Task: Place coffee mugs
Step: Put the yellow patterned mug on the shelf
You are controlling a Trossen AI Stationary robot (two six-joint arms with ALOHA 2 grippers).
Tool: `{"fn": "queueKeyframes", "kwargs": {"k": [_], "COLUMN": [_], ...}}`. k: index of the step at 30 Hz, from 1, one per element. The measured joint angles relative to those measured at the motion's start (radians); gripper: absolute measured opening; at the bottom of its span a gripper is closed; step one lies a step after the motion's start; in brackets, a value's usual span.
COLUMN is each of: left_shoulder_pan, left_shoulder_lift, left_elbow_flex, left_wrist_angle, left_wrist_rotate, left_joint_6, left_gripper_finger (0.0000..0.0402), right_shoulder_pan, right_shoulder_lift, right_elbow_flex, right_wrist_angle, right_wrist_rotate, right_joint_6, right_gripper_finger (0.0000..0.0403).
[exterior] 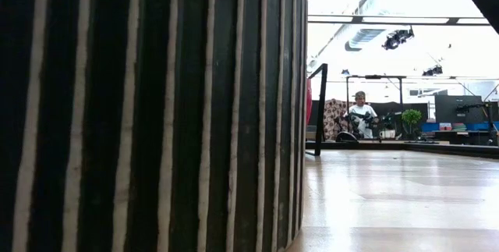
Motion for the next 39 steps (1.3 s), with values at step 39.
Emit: {"fn": "queueKeyframes", "kwargs": {"k": [39], "left_shoulder_pan": [0.718], "left_shoulder_lift": [0.090], "left_elbow_flex": [0.232], "left_wrist_angle": [0.445], "left_wrist_rotate": [0.346], "left_joint_6": [1.118], "left_gripper_finger": [0.0113], "right_shoulder_pan": [0.586], "right_shoulder_lift": [-1.041], "right_elbow_flex": [-1.208], "right_wrist_angle": [-0.002], "right_wrist_rotate": [0.299], "right_joint_6": [1.172], "right_gripper_finger": [0.0114]}}
